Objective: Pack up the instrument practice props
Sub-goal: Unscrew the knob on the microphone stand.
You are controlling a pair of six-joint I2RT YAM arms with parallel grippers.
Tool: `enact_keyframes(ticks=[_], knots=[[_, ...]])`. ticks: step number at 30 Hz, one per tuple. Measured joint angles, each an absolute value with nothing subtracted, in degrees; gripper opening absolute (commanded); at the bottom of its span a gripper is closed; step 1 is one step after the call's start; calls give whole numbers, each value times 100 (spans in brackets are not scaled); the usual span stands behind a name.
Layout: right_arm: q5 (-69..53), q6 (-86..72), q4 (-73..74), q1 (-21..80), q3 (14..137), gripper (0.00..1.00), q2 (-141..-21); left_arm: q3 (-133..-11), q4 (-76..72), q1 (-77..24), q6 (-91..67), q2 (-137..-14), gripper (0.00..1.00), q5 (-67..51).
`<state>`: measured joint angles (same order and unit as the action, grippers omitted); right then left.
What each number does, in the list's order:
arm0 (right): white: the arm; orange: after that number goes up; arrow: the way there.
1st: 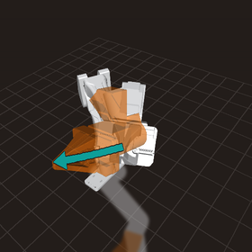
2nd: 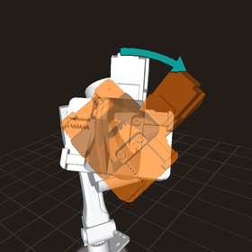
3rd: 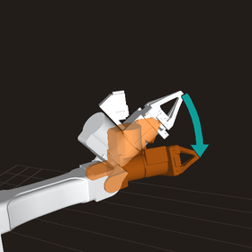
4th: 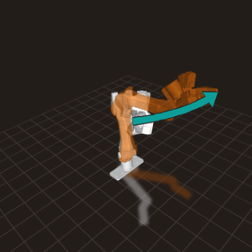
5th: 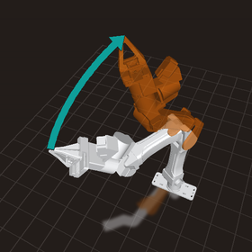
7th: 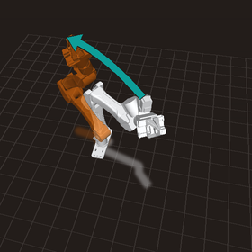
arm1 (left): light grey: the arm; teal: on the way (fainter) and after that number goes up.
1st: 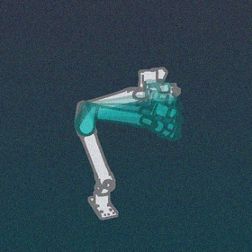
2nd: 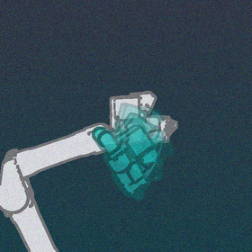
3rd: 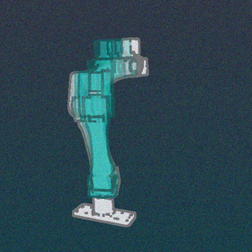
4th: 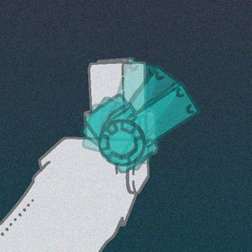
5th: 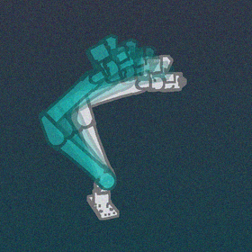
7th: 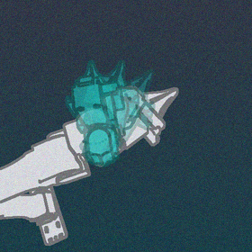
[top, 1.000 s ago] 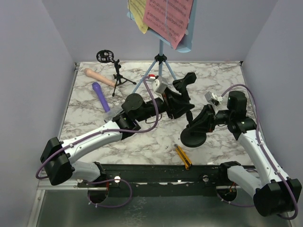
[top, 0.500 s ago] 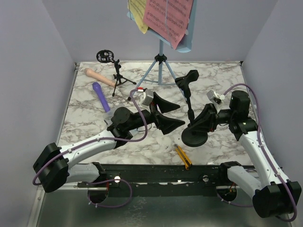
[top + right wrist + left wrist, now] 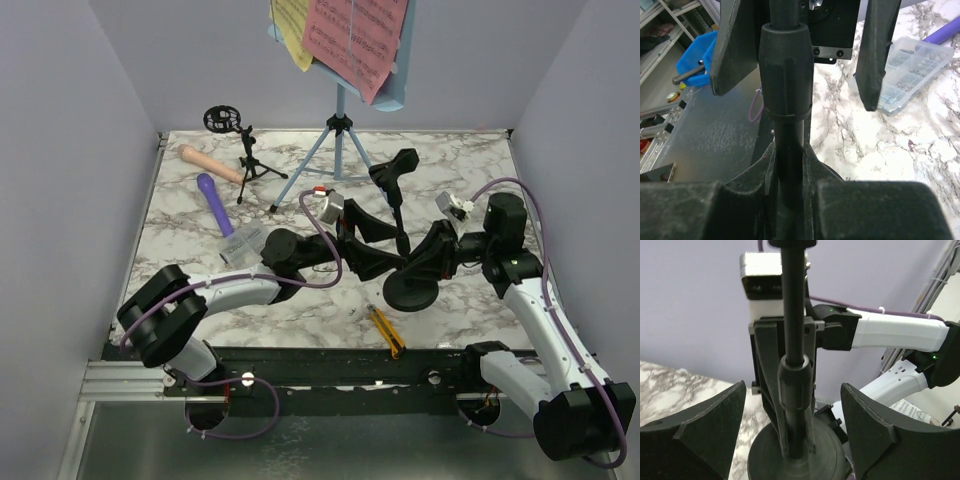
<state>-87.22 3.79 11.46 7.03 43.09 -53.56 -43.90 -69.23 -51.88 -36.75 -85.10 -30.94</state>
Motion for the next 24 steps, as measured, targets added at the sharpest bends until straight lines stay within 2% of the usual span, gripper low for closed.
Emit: enact_keyframes(ticks=[6, 12, 13, 17, 19, 24], knots=[[-8729, 276, 1013, 703, 4209, 0, -5356, -4456, -7983, -5188, -4053, -8945, 55, -3216], [-8757, 196, 856, 703, 4202, 0, -5358, -4600, -8265, -5188, -4313, -9083, 48, -3369], [-8777, 189, 836, 703, 4202, 0, -5358, -4604, -8274, -5186, -4333, -9087, 44, -3371], [-8853, 91, 694, 703, 4158, 0, -5356, -4609, -8309, -5181, -4423, -9148, 18, -3382], [-8903, -1, 644, 705, 4123, 0, -5356, -4641, -8324, -5159, -4458, -9214, 0, -3400], [-8941, -154, 554, 701, 4082, 0, -5358, -4703, -8326, -5148, -4541, -9284, 0, -3437]])
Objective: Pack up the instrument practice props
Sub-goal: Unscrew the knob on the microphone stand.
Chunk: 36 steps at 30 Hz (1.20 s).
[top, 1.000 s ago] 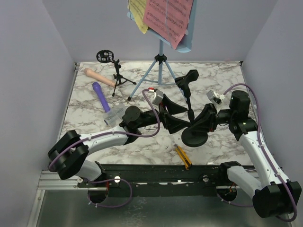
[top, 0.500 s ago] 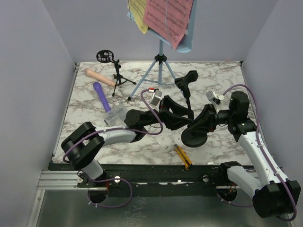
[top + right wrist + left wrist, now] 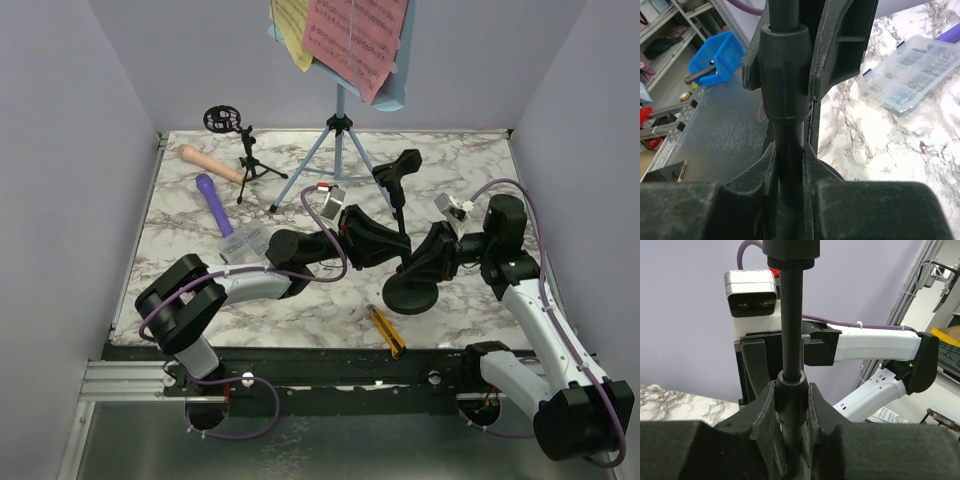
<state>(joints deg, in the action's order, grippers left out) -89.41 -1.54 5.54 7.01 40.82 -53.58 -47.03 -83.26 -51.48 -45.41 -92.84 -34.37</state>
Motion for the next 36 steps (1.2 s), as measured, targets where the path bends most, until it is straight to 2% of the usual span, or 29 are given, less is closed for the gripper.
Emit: enact_keyframes(ticks=[3, 7, 11, 16, 19, 20, 21, 26, 29, 32, 33, 34, 35, 36], knots=[[-8938, -128, 596, 663, 4082, 0, -5356, -4654, -8173, -5159, -4491, -9198, 0, -3284], [-8969, 493, 1313, 652, 4213, 0, -5363, -4421, -7212, -5446, -3953, -8617, 0, -2606], [-8938, 882, 1688, 652, 4392, 0, -5360, -4285, -6449, -5948, -3317, -8060, 0, -1402], [-8694, 1100, 1944, 624, 4405, 0, -5374, -4276, -6045, -6630, -2755, -7970, 0, 456], [-8449, 1186, 1990, 585, 4405, 0, -5378, -4442, -5924, -7008, -2408, -8103, 0, 1494], [-8370, 1205, 2008, 561, 4405, 0, -5378, -4571, -5861, -7175, -2049, -8208, 0, 2425], [-8272, 1210, 2032, 545, 4405, 0, -5378, -4768, -5784, -7360, -2005, -8361, 0, 2545], [-7800, 1216, 2130, 482, 4405, 0, -5380, -5695, -5590, -7950, -908, -9118, 0, 4672], [-7581, 1234, 2158, 486, 4405, 0, -5382, -6108, -5546, -8121, -423, -9461, 0, 5470], [-7476, 1280, 2206, 502, 4405, 0, -5382, -6228, -5548, -8187, -242, -9570, 0, 5756], [-7456, 1297, 2215, 519, 4405, 0, -5382, -6228, -5551, -8195, -231, -9570, 6, 5793], [-7456, 1308, 2215, 526, 4405, 0, -5382, -6226, -5553, -8200, -231, -9568, 25, 5806], [-7461, 1317, 2220, 523, 4405, 0, -5382, -6204, -5561, -8202, -239, -9561, 48, 5780], [-7467, 1328, 2237, 523, 4405, 0, -5382, -6147, -5586, -8202, -257, -9531, 64, 5712]])
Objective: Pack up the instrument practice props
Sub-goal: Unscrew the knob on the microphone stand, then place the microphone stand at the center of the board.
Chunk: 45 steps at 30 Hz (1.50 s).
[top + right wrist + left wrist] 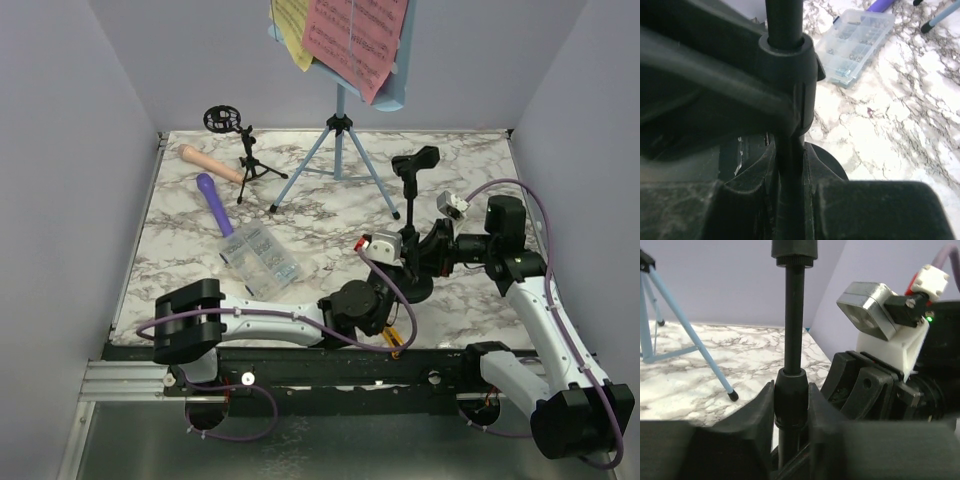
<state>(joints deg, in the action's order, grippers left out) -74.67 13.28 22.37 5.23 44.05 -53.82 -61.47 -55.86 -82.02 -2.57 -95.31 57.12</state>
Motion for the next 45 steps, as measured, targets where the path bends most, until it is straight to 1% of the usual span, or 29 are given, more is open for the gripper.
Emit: enact_keyframes(ticks=[1, 2, 3, 5, 8, 11, 13, 16, 18, 22, 25, 30, 36, 39, 43, 45], knots=[[-7494, 1345, 2257, 523, 4405, 0, -5382, -6036, -5607, -8197, -257, -9459, 78, 5564], [-7537, 1358, 2261, 517, 4405, 0, -5382, -5940, -5621, -8189, -340, -9384, 86, 5428], [-7579, 1382, 2241, 513, 4407, 0, -5382, -5780, -5603, -8195, -421, -9260, 90, 5170], [-7730, 1472, 2285, 482, 4412, 0, -5367, -5376, -5631, -8246, -550, -8884, 94, 4735], [-8023, 1793, 2377, 447, 4449, 0, -5367, -4740, -5596, -8256, -790, -8165, 95, 3972], [-8346, 2624, 2825, 447, 4510, 0, -5367, -4077, -5524, -8149, -1046, -7295, 94, 2952], [-8458, 3256, 3221, 449, 4574, 0, -5380, -3651, -5426, -7856, -1291, -6624, 93, 2206], [-8547, 3900, 3645, 449, 4692, 0, -5448, -3450, -5266, -7334, -1673, -6171, 91, 1376], [-8573, 4182, 3815, 449, 4753, 0, -5492, -3426, -5188, -7006, -1918, -6119, 91, 729], [-8602, 4383, 3994, 449, 4759, 0, -5507, -3426, -5046, -6702, -2102, -6287, 90, -139], [-8608, 4377, 3994, 449, 4757, 0, -5481, -3428, -5015, -6584, -2169, -6510, 90, -681], [-8632, 4348, 3983, 449, 4727, 0, -5402, -3463, -5009, -6445, -2169, -6785, 89, -1190], [-8648, 4322, 3929, 449, 4558, 0, -5393, -3839, -5306, -6158, -2213, -7384, 85, -1776], [-8648, 4307, 3909, 449, 4530, 0, -5393, -4160, -5509, -6058, -2272, -7808, 80, -2051], [-8650, 4303, 3896, 449, 4525, 0, -5393, -4449, -5767, -6029, -2324, -8274, 64, -2388], [-8650, 4298, 3883, 449, 4510, 0, -5384, -4541, -5859, -5992, -2366, -8460, 50, -2565]])
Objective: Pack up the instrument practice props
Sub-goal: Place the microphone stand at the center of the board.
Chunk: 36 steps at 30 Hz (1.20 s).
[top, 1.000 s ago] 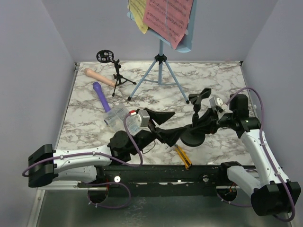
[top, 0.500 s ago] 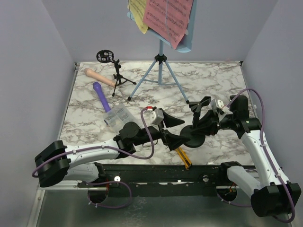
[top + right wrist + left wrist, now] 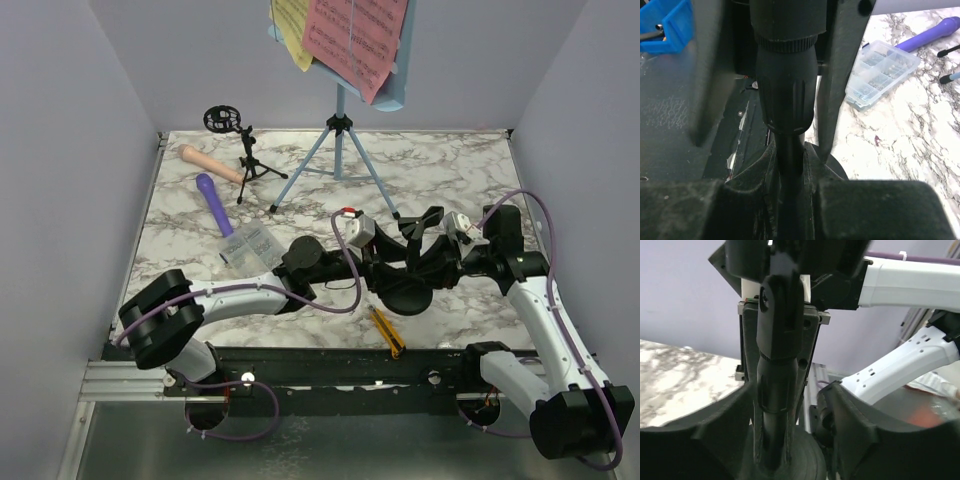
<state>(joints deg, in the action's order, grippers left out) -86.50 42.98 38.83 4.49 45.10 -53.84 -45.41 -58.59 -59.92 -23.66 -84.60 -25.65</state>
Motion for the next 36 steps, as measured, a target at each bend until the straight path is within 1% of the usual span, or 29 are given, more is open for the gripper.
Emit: enact_keyframes(ticks=[1, 2, 3, 8, 9, 10, 11, 12, 13, 14, 15, 17, 18, 19, 20, 24, 30, 35, 36], knots=[[-8650, 4294, 3874, 449, 4495, 0, -5378, -4613, -5909, -5970, -2418, -8571, 39, -2687], [-8650, 4292, 3868, 449, 4480, 0, -5367, -4657, -5918, -5955, -2434, -8639, 31, -2746], [-8652, 4287, 3870, 447, 4458, 0, -5358, -4720, -5959, -5918, -2521, -8724, 29, -2842], [-8678, 4200, 3861, 447, 4427, 0, -5332, -4836, -6075, -5776, -2766, -8897, 28, -3144], [-8678, 4191, 3859, 449, 4421, 0, -5325, -4836, -6082, -5769, -2792, -8901, 20, -3166], [-8683, 4178, 3859, 449, 4414, 0, -5321, -4836, -6084, -5763, -2818, -8901, 2, -3188], [-8687, 4165, 3857, 449, 4412, 0, -5321, -4836, -6086, -5758, -2838, -8901, 0, -3199], [-8689, 4152, 3850, 449, 4405, 0, -5319, -4836, -6086, -5758, -2849, -8901, 0, -3201], [-8691, 4136, 3841, 449, 4403, 4, -5319, -4834, -6086, -5747, -2862, -8901, 0, -3205], [-8696, 4119, 3824, 449, 4397, 14, -5319, -4836, -6086, -5745, -2871, -8901, 0, -3208], [-8698, 4099, 3819, 449, 4397, 27, -5319, -4834, -6086, -5745, -2877, -8901, 0, -3212], [-8707, 4060, 3815, 449, 4394, 68, -5317, -4831, -6088, -5743, -2895, -8901, 0, -3212], [-8729, 4032, 3815, 449, 4392, 86, -5317, -4829, -6095, -5743, -2893, -8901, 0, -3212], [-8746, 3994, 3767, 449, 4377, 95, -5304, -4801, -6090, -5741, -2895, -8890, 0, -3205], [-8790, 3992, 3712, 449, 4362, 99, -5277, -4733, -6077, -5730, -2893, -8853, 0, -3197], [-8825, 3699, 3472, 447, 4244, 99, -5153, -4357, -5951, -5638, -2840, -8584, 0, -3116], [-8820, 2993, 2919, 357, 4027, 99, -5030, -3795, -5474, -5245, -2602, -7714, 0, -2838], [-8602, 2497, 2390, 158, 3795, 99, -4880, -3371, -4530, -4829, -1879, -6414, 0, -1962], [-8506, 2416, 2311, 132, 3750, 99, -4856, -3269, -4377, -4740, -1656, -6130, 0, -1608]])
